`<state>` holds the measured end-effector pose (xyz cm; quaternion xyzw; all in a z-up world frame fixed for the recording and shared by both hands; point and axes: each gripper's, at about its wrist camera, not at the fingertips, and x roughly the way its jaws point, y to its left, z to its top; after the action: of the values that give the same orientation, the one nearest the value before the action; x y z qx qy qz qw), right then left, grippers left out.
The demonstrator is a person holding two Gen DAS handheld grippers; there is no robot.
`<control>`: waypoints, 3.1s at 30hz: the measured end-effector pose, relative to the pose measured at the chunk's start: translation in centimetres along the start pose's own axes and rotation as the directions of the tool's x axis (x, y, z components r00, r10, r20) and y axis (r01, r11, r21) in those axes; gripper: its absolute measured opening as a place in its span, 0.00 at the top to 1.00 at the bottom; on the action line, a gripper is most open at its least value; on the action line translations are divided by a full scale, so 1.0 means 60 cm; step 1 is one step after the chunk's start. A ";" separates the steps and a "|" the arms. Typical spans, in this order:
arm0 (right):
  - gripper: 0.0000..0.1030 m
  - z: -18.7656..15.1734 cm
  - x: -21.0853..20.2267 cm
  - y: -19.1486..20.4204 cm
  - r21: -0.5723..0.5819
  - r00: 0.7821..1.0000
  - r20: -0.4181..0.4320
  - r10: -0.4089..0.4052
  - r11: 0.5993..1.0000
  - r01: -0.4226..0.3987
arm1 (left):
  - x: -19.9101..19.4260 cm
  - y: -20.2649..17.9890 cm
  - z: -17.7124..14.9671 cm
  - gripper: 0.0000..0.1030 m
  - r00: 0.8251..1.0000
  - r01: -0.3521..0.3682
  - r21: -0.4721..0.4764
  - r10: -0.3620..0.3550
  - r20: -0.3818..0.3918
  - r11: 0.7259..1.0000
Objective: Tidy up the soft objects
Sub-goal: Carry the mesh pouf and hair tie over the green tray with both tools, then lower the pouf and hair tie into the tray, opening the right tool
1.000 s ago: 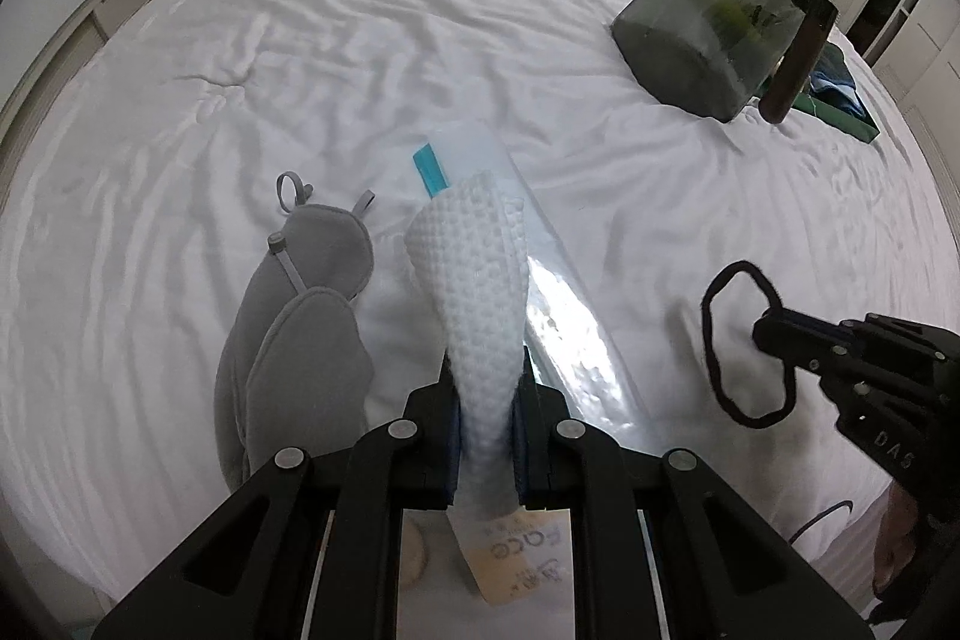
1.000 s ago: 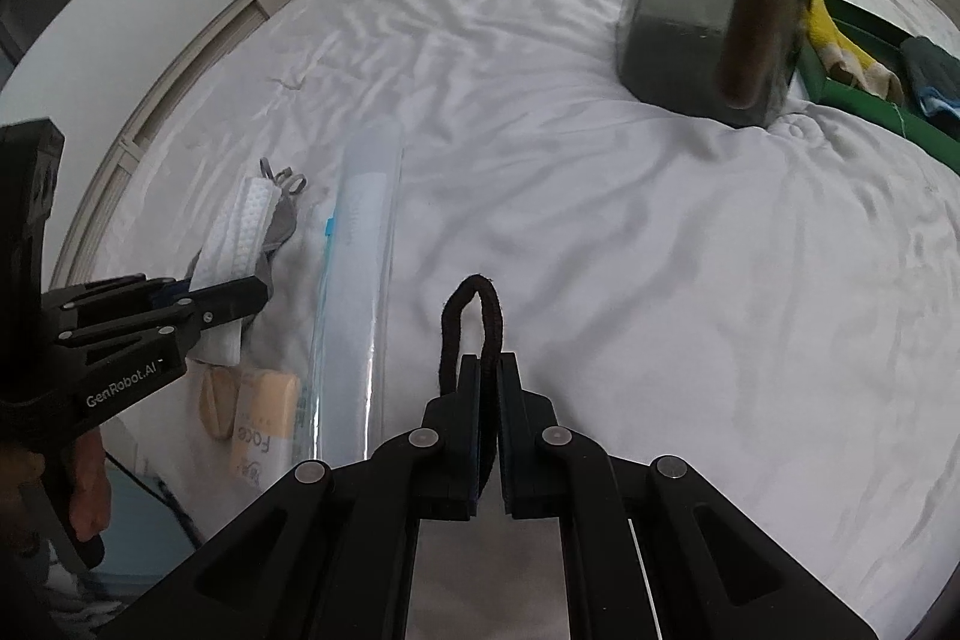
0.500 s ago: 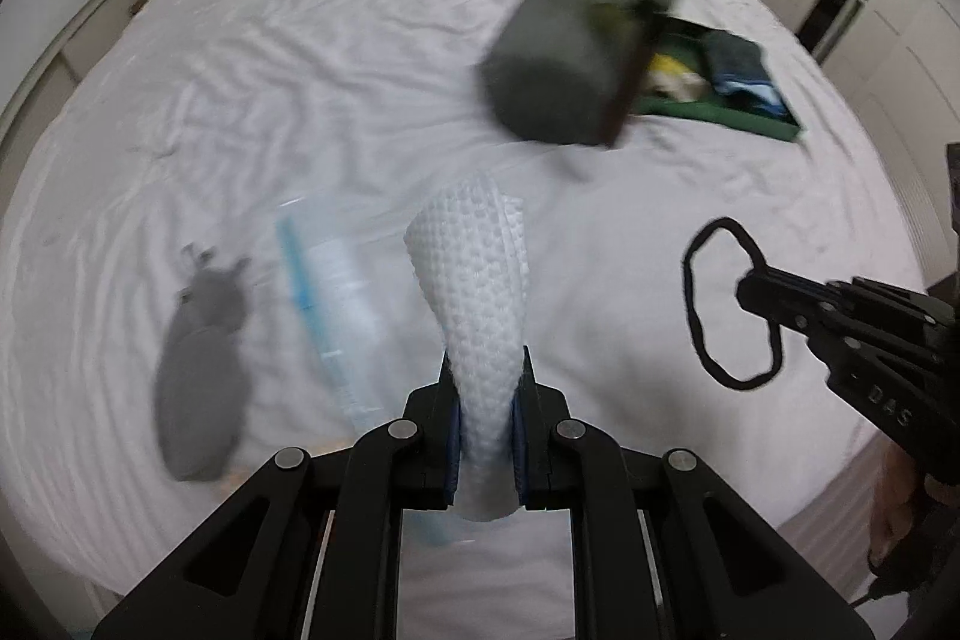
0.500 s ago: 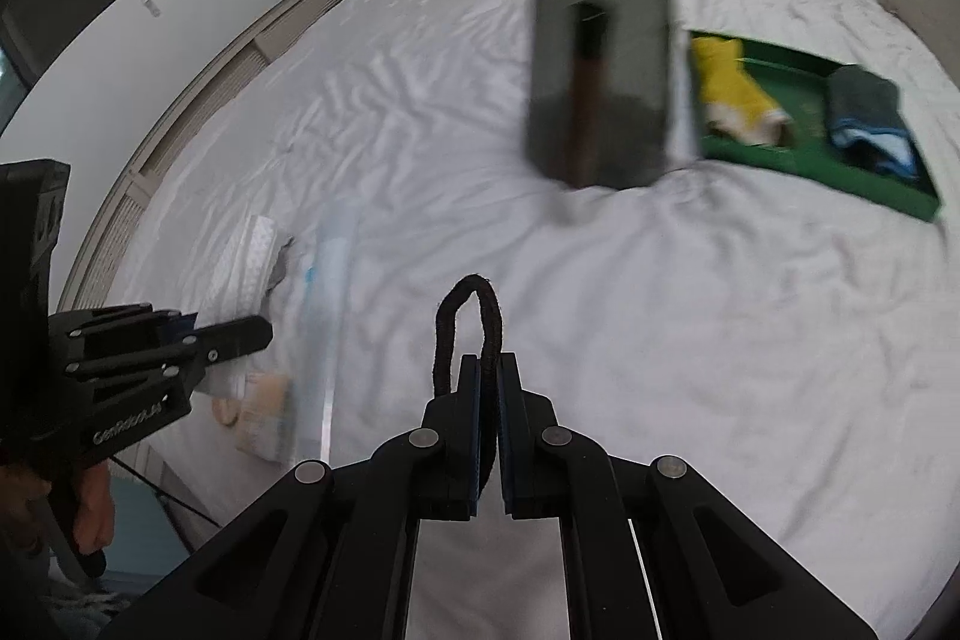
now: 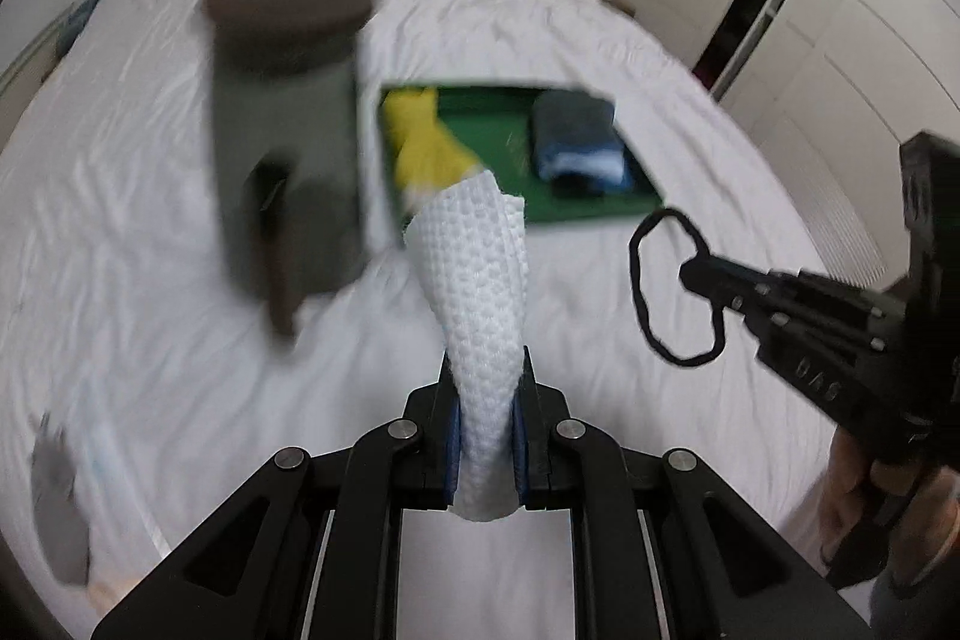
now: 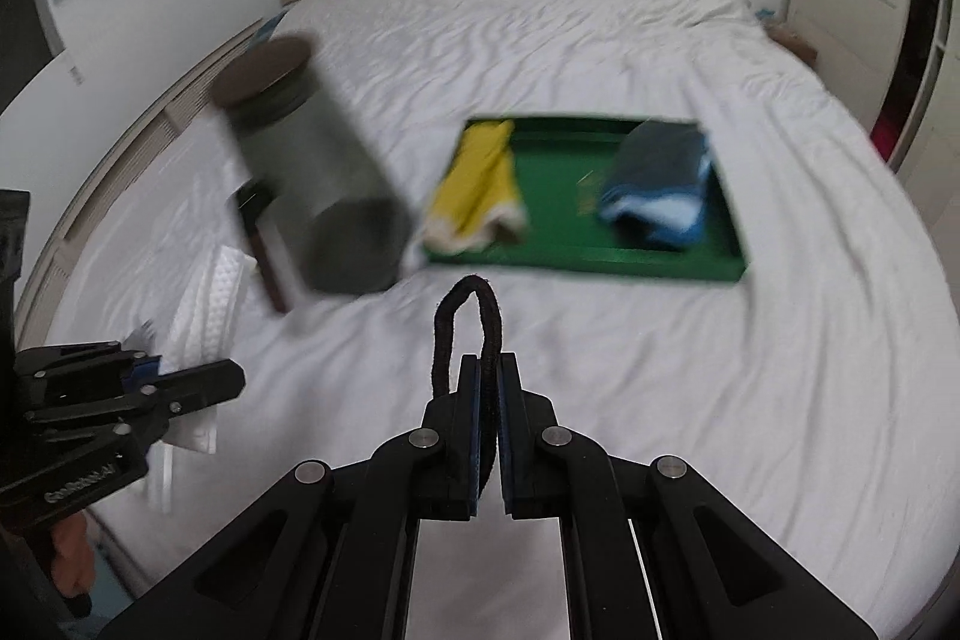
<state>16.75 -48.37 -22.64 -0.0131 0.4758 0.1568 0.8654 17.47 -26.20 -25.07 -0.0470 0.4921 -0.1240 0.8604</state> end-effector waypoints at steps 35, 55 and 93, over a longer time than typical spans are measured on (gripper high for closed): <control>0.96 0.318 0.359 -0.215 -0.033 0.984 0.124 -0.125 0.991 0.130 | 0.335 -0.032 0.313 0.89 0.965 -0.181 -0.159 0.206 0.163 0.971; 0.96 0.322 0.501 -0.235 -0.031 0.986 0.043 -0.158 0.987 0.160 | 0.413 -0.037 0.303 0.89 0.954 -0.262 -0.109 0.275 0.123 0.959; 0.95 0.320 0.534 -0.269 -0.030 0.982 0.015 -0.190 0.981 0.191 | 0.486 -0.022 0.294 0.89 0.941 -0.331 -0.084 0.335 0.043 0.940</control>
<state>53.03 -52.14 -40.70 -0.0711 0.4645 0.0806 0.8790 46.53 -35.76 -40.17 0.0010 0.4725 0.0433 0.8803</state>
